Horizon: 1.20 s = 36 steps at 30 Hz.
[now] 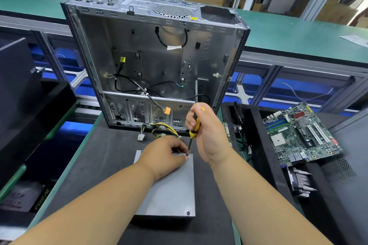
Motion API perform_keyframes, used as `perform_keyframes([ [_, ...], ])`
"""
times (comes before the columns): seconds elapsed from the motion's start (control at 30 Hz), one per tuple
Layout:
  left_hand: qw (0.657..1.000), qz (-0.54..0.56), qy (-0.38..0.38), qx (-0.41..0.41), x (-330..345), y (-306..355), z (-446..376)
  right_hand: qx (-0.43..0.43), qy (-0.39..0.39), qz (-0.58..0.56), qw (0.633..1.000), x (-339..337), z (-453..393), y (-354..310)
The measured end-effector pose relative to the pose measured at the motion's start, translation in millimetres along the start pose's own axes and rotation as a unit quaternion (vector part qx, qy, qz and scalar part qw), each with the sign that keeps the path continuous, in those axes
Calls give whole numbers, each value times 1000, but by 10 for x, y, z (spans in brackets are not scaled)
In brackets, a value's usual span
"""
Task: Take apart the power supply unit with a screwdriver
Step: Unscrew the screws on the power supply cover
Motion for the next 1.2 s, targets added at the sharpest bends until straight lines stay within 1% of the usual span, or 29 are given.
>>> perform_keyframes([
  [0.13,1000,4,1,0,5,-5,-4,0,7,14,1000,-50,0,18],
  [0.3,1000,-3,-3,2,1,-8,-5,10,-15,-21,1000,-59,39,26],
  [0.47,1000,-7,-1,7,-4,-2,-5,-13,-12,-27,999,-2,60,17],
  [0.67,1000,-9,-3,13,-1,-2,-9,-1,-10,-96,995,-43,15,18],
  [1.0,1000,-9,-3,11,16,-40,-34,12,-43,-33,998,-74,30,-17],
  [1.1,1000,-7,-1,9,14,-39,-31,22,-21,-12,999,-46,6,-61],
  [1.2,1000,-6,0,12,10,-33,-26,29,12,-39,999,-21,-18,-49],
])
Point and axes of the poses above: each hand's wrist, its own z-axis away from the middle knuckle, its own x-axis out of the palm, y = z × x, the point moved 3 cm from there along -z, towards the middle knuckle, and after that the axes turned 12 degrees about -x, right-handed, at the moved point
